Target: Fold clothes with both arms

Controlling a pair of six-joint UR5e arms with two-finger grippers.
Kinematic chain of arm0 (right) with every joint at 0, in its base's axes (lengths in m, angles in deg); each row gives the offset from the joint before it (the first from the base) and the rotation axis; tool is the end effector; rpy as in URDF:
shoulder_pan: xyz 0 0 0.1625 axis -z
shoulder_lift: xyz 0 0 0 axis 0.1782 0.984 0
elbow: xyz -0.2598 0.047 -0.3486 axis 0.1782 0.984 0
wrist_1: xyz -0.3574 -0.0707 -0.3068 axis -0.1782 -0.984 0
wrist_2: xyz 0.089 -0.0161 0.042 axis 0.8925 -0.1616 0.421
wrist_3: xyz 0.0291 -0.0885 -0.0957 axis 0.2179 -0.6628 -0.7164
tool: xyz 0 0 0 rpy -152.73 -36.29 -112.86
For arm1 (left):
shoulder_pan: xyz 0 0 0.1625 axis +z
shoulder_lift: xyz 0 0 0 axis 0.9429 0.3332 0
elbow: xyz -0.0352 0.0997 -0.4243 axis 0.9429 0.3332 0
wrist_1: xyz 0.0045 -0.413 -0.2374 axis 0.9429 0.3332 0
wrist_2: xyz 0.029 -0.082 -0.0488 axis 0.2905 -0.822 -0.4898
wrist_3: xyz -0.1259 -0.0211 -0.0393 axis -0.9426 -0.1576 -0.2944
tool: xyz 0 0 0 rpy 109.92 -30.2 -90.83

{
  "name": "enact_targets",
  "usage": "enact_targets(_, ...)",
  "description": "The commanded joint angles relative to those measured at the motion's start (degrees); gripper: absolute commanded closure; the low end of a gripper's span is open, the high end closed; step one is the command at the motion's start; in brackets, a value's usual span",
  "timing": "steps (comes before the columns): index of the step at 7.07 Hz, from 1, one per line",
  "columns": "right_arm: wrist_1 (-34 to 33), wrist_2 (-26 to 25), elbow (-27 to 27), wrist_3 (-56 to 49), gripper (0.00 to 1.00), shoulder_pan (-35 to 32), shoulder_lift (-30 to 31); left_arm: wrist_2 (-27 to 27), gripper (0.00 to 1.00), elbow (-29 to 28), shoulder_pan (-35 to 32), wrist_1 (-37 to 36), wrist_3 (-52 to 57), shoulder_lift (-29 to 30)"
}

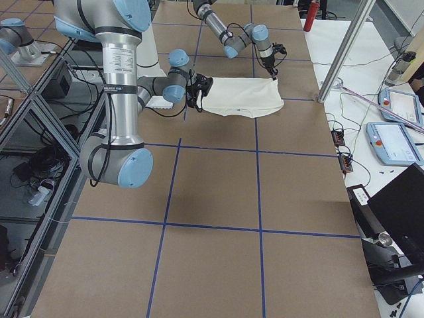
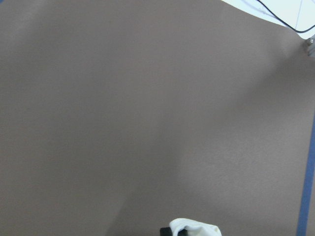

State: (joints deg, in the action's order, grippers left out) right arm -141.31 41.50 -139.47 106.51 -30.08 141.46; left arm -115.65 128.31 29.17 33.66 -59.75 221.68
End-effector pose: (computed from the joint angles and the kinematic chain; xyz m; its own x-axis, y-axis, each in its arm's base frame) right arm -0.4515 -0.2953 0.2805 0.3825 0.3468 0.8564 -0.3678 0.9074 -0.2031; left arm 0.6366 -0.7199 0.2436 0.4809 -0.3577 -0.8005 0.5726 0.8195 -0.0223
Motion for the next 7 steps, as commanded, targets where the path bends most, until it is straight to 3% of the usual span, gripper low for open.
enact_targets(1,0.0,-0.4,0.7,0.0,0.00,0.0,-0.6,0.3,1.00,-3.5,0.2,4.0,0.1,0.7)
enact_targets(2,-0.1,-0.3,1.6,0.0,0.00,-0.3,-2.6,1.2,0.01,-3.6,0.1,4.1,3.4,0.4)
enact_targets(4,-0.9,0.6,3.2,-0.2,0.00,-1.5,-4.4,-1.0,0.00,-1.3,-3.1,2.3,10.5,-0.1)
enact_targets(5,-2.5,0.7,5.2,-0.7,0.00,-1.8,-5.6,-6.4,0.00,7.5,-3.6,-2.3,15.0,-5.6)
enact_targets(7,-18.0,0.9,7.4,-10.1,0.00,-1.8,-14.7,-6.7,0.00,27.6,-3.5,-14.7,15.5,-14.6)
